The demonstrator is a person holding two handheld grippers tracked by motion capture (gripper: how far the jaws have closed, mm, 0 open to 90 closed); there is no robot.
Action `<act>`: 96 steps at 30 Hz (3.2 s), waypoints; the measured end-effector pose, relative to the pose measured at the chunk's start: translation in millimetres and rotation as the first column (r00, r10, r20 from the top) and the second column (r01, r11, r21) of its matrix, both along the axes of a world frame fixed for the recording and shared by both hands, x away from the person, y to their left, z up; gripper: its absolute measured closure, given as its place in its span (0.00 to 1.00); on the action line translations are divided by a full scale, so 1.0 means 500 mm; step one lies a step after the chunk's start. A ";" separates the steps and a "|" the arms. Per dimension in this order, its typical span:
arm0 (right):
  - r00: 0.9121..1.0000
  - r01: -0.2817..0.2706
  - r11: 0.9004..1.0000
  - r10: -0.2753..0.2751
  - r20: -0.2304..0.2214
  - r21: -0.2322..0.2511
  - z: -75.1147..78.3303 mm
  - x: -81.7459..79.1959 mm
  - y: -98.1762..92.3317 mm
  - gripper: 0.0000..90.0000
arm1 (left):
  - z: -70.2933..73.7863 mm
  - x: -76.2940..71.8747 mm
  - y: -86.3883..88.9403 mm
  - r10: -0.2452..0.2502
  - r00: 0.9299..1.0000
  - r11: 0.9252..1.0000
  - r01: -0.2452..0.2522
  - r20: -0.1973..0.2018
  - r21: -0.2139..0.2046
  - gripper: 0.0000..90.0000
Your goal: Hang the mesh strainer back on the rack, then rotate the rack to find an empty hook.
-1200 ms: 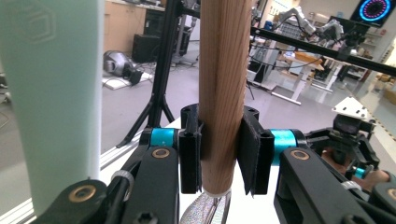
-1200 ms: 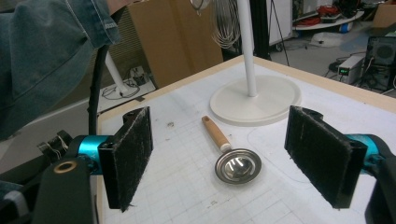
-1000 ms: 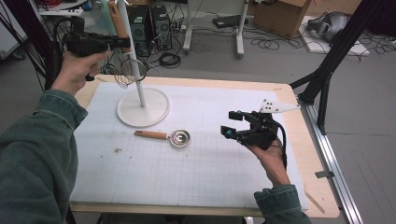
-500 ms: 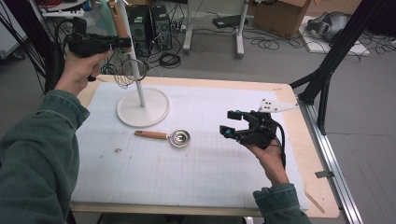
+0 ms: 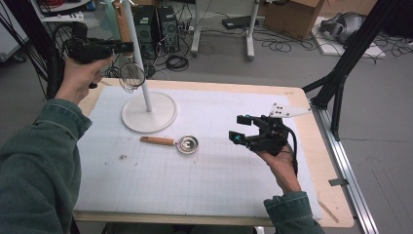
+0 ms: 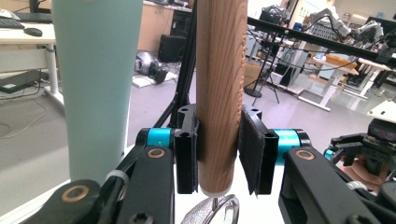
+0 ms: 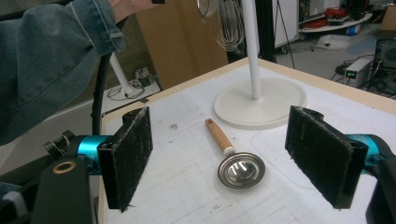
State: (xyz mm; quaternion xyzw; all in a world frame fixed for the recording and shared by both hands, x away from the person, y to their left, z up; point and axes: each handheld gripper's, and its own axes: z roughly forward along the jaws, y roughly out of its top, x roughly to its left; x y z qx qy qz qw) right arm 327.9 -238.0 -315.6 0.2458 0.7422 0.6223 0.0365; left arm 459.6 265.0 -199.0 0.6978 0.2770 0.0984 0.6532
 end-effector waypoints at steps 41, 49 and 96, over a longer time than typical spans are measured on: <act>1.000 -0.013 1.000 0.014 0.027 -0.004 0.033 -0.017 -0.007 0.24 | 0.061 -0.096 0.025 0.057 0.995 0.992 -0.066 0.085 0.105 0.89; 0.999 -0.012 1.000 0.012 0.037 0.003 0.038 -0.021 -0.011 0.24 | 0.092 -0.106 0.000 0.017 0.995 0.992 -0.029 0.094 0.123 0.99; 0.998 0.011 1.000 -0.013 0.056 0.027 0.044 -0.024 -0.037 0.23 | 0.188 -0.026 -0.055 0.125 0.988 0.987 -0.133 0.085 0.089 1.00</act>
